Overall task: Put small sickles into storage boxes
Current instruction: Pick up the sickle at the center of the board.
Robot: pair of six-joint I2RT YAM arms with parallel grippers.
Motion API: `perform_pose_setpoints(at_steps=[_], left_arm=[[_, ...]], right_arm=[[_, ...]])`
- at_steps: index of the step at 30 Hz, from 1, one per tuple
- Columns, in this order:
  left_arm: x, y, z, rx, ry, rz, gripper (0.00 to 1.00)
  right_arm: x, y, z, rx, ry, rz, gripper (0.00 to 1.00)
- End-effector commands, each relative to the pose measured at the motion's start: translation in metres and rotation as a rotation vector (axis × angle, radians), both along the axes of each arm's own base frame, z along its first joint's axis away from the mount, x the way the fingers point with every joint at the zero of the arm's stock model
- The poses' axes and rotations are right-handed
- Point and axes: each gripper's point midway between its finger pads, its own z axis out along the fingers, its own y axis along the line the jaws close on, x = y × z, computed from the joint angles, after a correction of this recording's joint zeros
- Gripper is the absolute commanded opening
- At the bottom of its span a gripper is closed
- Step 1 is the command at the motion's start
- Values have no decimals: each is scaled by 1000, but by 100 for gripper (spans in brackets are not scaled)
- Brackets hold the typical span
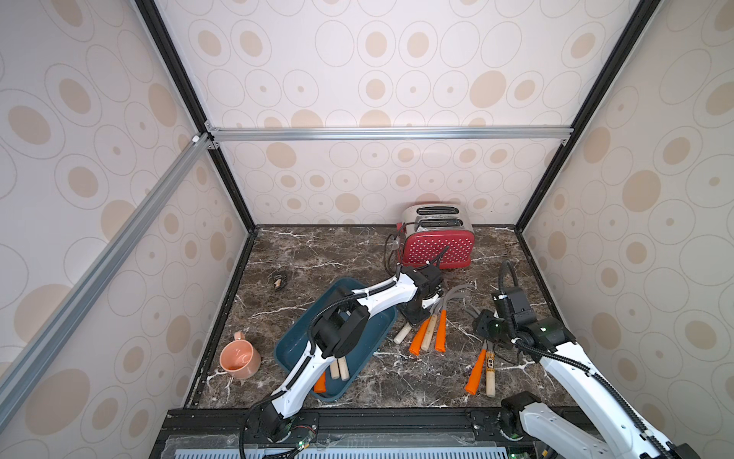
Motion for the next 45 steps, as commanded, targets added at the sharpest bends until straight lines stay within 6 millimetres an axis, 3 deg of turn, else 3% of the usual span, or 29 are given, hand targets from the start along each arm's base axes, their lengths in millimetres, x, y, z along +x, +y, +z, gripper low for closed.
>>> perform_pose_setpoints(at_steps=[1, 14, 28, 37, 45], left_arm=[[-10, 4, -20, 32, 79, -9, 46], [-5, -4, -16, 11, 80, 6, 22], [12, -18, -5, -21, 32, 69, 17], [40, -12, 11, 39, -112, 75, 14], [51, -7, 26, 74, -184, 45, 11]], right_arm=[[-2, -5, -3, -19, 11, -9, 46], [1, -4, -2, -25, 11, -3, 46], [1, -4, -3, -24, 8, -3, 46], [0, -5, -4, -27, 8, -3, 46], [2, -3, -6, -24, 7, 0, 46]])
